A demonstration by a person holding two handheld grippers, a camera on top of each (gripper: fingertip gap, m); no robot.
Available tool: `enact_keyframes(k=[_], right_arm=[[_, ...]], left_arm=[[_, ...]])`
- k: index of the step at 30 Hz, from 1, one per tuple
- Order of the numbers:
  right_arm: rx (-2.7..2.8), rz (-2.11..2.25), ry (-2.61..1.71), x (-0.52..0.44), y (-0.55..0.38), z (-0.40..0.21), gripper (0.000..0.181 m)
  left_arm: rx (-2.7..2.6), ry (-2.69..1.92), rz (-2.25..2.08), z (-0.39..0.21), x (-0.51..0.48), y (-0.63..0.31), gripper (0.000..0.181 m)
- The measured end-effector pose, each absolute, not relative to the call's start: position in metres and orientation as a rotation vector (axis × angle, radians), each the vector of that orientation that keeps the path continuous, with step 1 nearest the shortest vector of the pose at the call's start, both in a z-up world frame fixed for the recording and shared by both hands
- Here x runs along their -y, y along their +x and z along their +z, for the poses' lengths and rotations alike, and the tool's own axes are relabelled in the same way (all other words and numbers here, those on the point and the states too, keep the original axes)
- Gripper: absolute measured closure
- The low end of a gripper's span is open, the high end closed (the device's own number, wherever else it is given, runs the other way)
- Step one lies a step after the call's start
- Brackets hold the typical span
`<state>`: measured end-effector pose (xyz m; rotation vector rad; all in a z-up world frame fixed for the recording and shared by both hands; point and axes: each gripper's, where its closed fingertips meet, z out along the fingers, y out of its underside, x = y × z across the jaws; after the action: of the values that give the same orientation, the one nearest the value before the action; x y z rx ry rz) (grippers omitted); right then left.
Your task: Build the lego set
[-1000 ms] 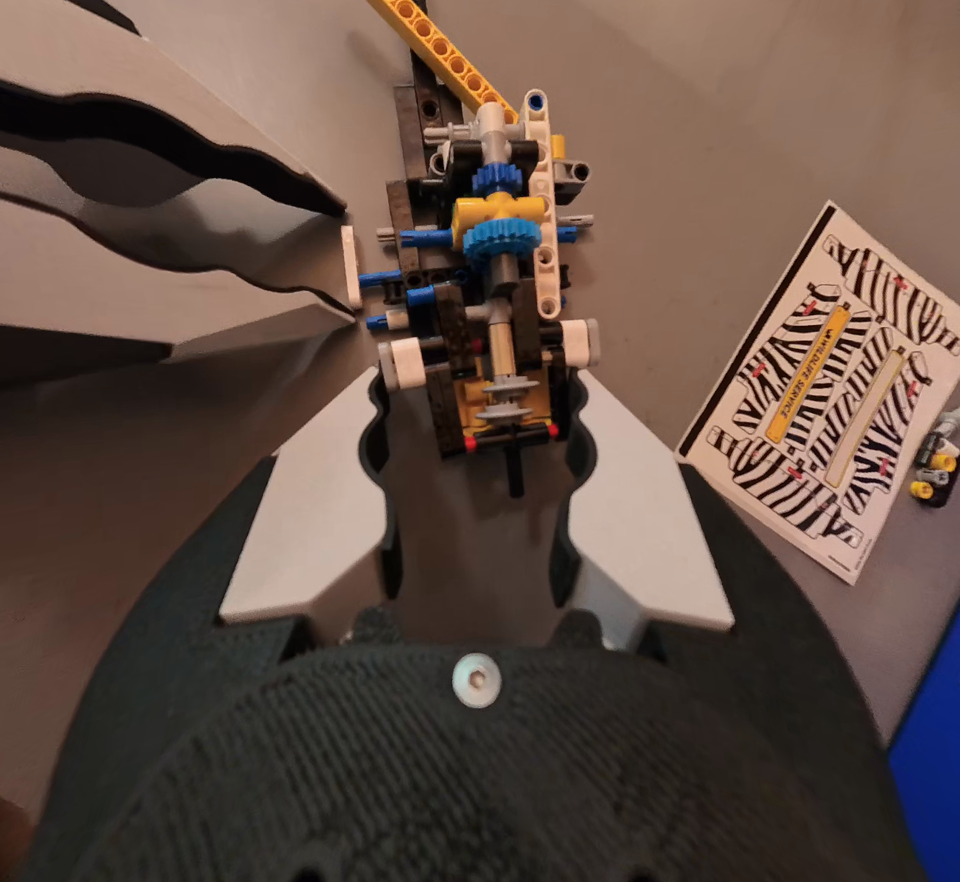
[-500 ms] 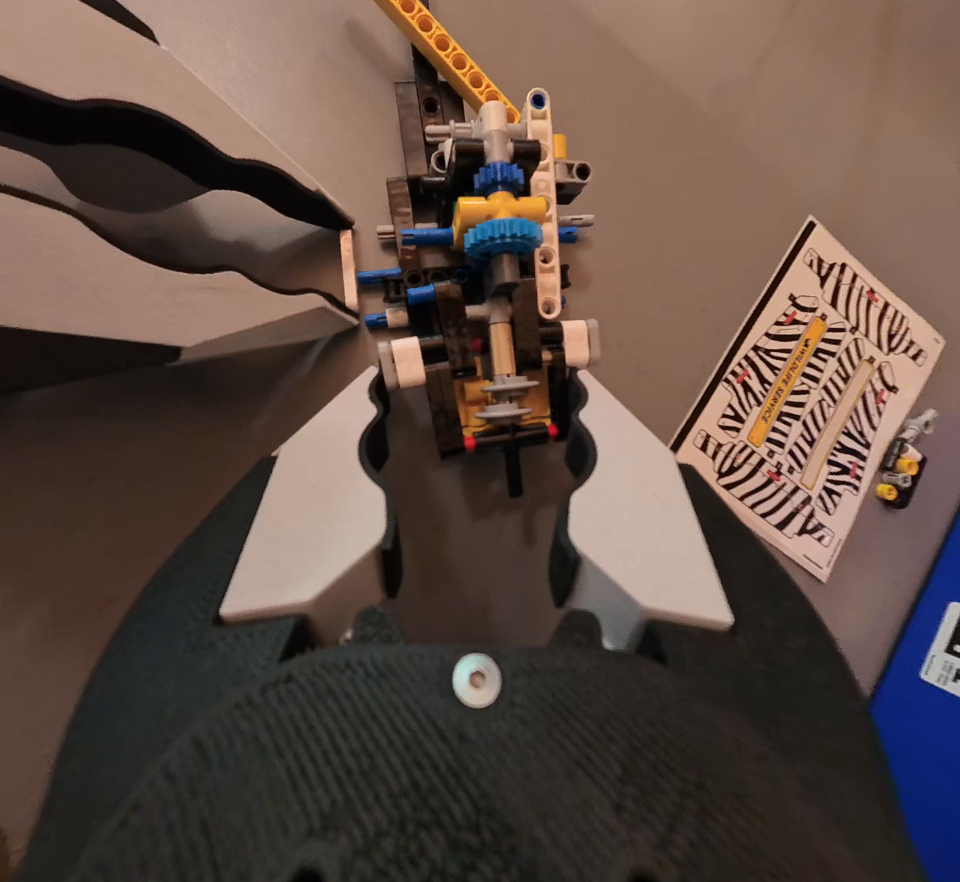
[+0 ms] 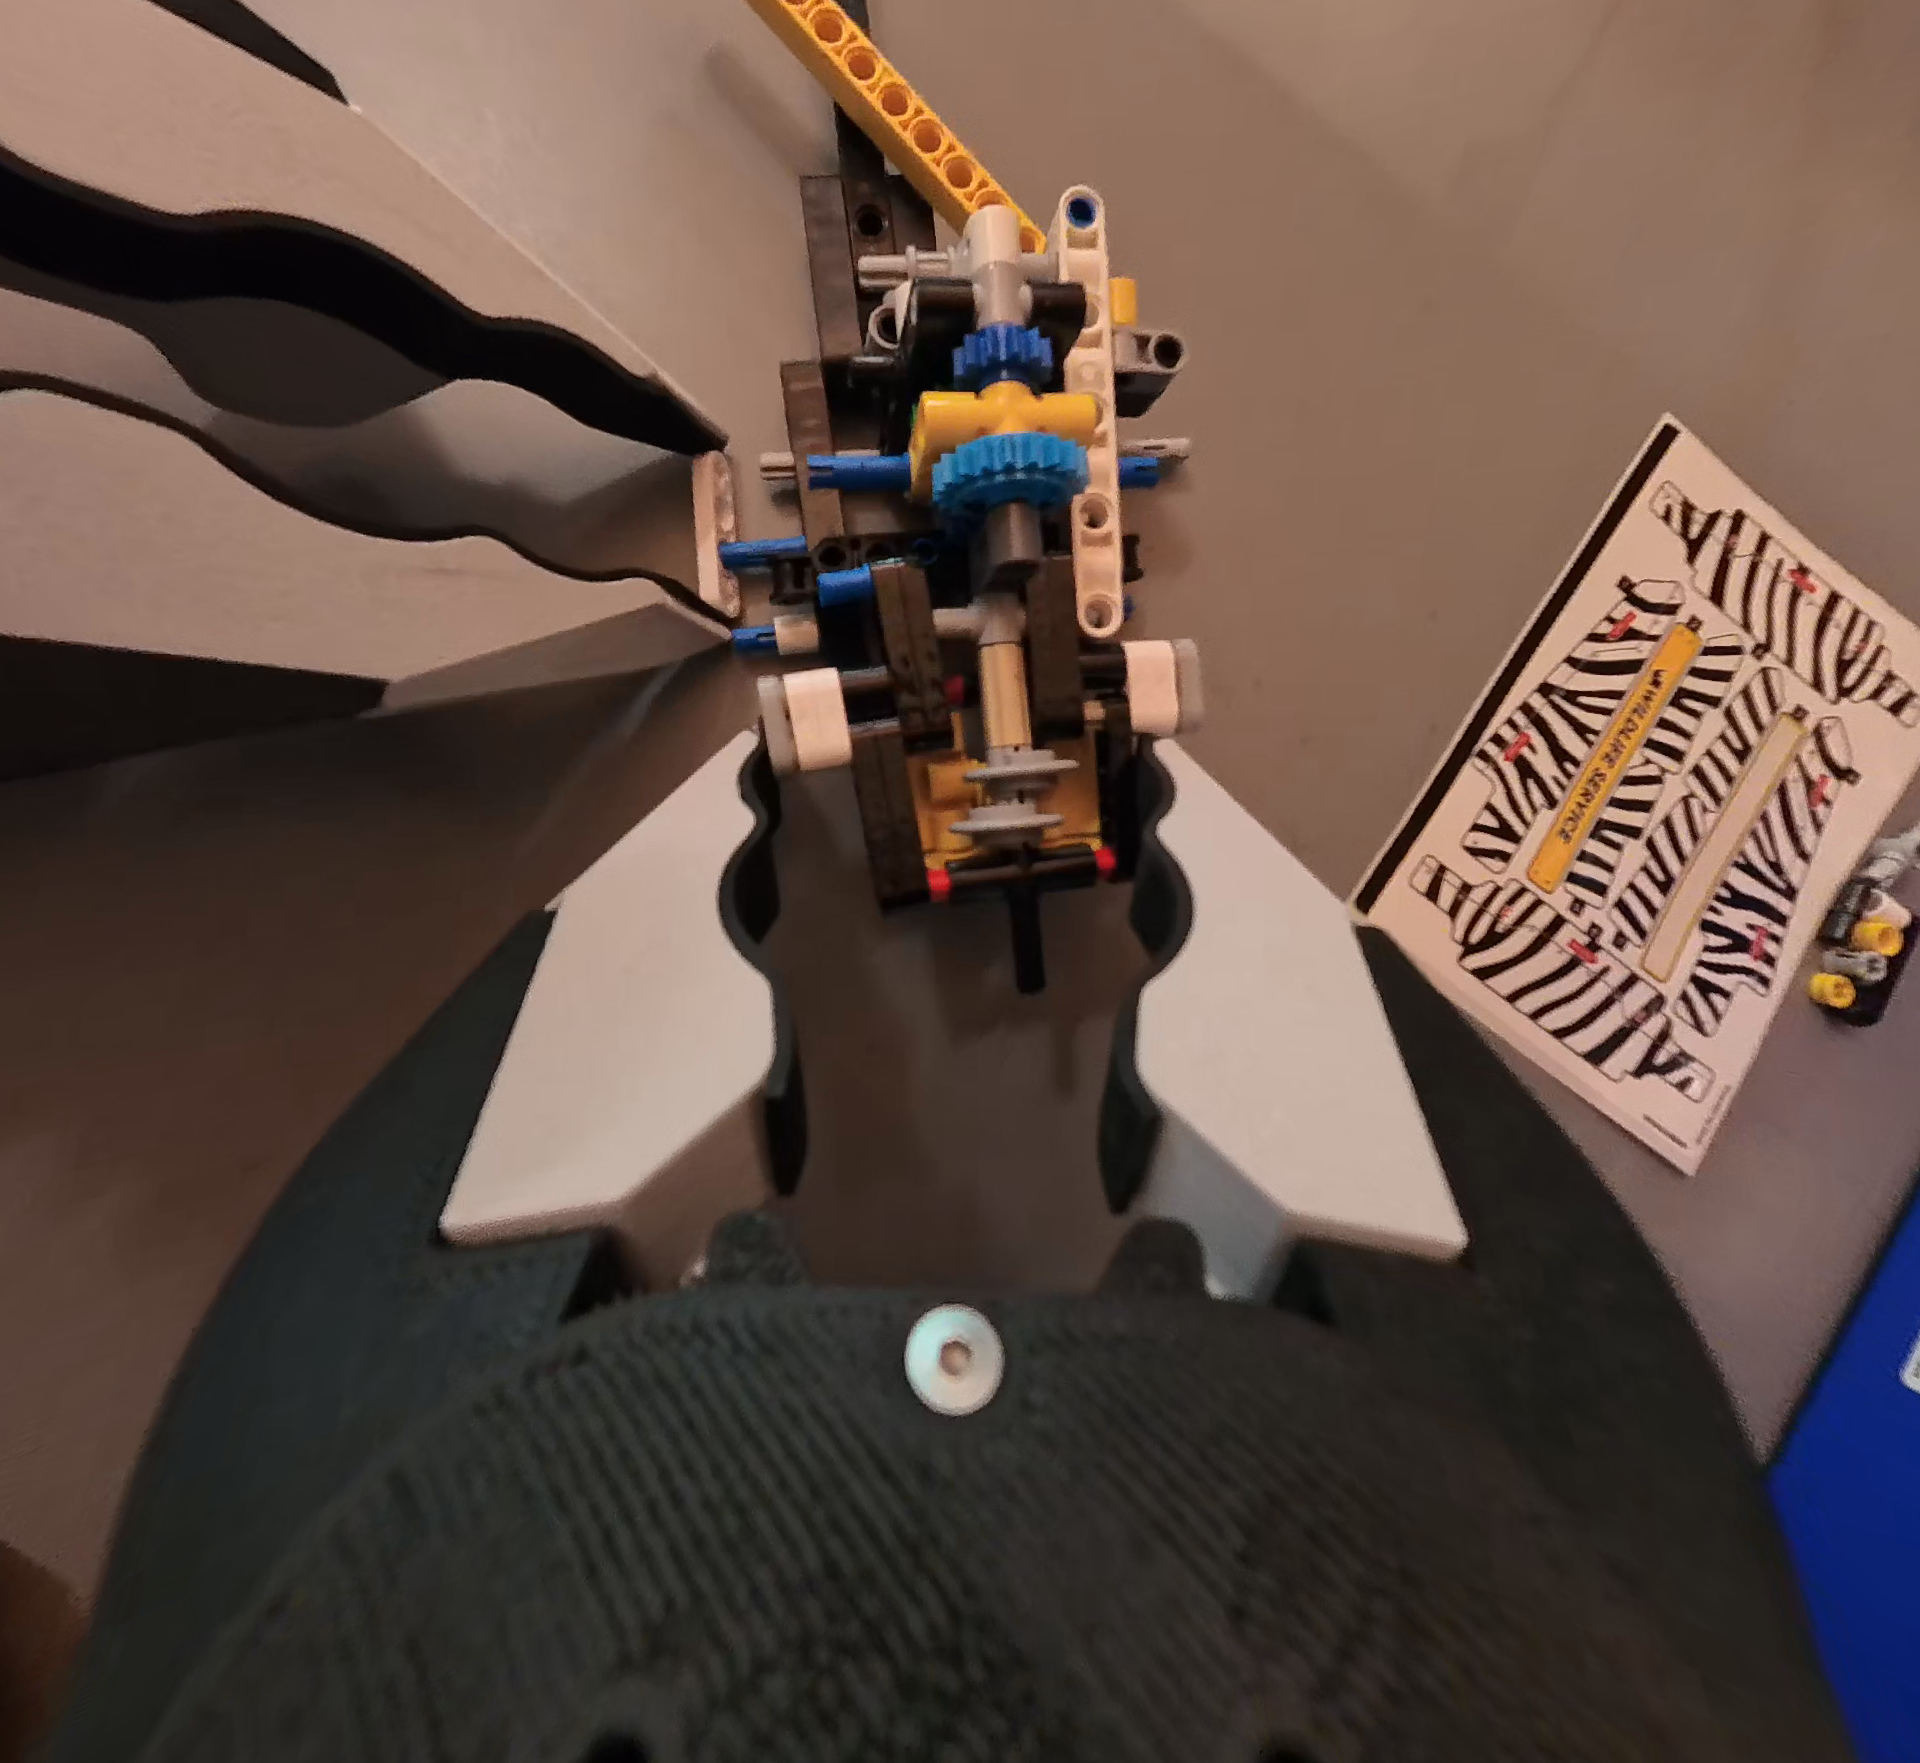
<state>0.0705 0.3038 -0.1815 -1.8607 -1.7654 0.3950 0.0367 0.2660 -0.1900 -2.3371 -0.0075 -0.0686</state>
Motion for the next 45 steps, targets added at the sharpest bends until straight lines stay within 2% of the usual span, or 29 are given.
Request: enact_keyframes(k=[24,45], right_arm=[[1.792,0.390,-1.760,-0.3062,0.0660,-0.1790,0.114],[1.850,0.377,-1.647,-0.3091,0.0683,-0.1755,0.115]], left_arm=[[0.048,-2.322,-0.144,-0.1880,-0.2669,0.0357,0.150],[-0.067,-2.322,0.016,-0.1879,-0.2680,0.0369,0.149]])
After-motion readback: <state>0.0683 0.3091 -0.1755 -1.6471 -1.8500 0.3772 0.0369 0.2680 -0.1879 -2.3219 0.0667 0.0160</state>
